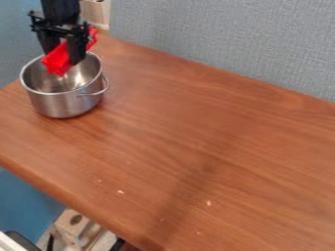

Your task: Put the red object in the metal pot

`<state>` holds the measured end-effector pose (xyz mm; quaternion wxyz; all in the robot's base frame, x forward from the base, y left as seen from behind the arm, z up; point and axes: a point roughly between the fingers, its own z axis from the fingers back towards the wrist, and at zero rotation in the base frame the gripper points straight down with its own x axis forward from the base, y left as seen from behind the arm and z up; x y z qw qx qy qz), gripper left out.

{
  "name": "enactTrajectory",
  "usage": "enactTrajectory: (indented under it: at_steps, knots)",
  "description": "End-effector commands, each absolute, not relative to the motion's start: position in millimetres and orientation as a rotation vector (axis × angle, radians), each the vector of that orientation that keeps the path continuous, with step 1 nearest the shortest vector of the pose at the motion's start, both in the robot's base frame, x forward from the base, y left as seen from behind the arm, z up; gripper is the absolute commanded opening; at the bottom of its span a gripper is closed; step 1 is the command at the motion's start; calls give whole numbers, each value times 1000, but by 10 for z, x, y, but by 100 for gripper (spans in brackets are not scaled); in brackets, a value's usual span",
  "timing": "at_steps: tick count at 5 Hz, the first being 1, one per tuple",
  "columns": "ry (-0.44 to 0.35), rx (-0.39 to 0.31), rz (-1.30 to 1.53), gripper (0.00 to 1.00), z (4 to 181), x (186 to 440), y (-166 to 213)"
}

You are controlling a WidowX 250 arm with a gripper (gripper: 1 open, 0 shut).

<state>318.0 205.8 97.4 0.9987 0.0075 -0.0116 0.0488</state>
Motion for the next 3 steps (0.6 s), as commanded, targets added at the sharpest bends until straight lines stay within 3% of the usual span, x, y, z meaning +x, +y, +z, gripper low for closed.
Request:
enactTrajectory:
  at_steps: [1,3]
  knots:
    - [-77,56,125,0,1168,3225,2185]
    - [-75,63,144,0,1148,3241,2241]
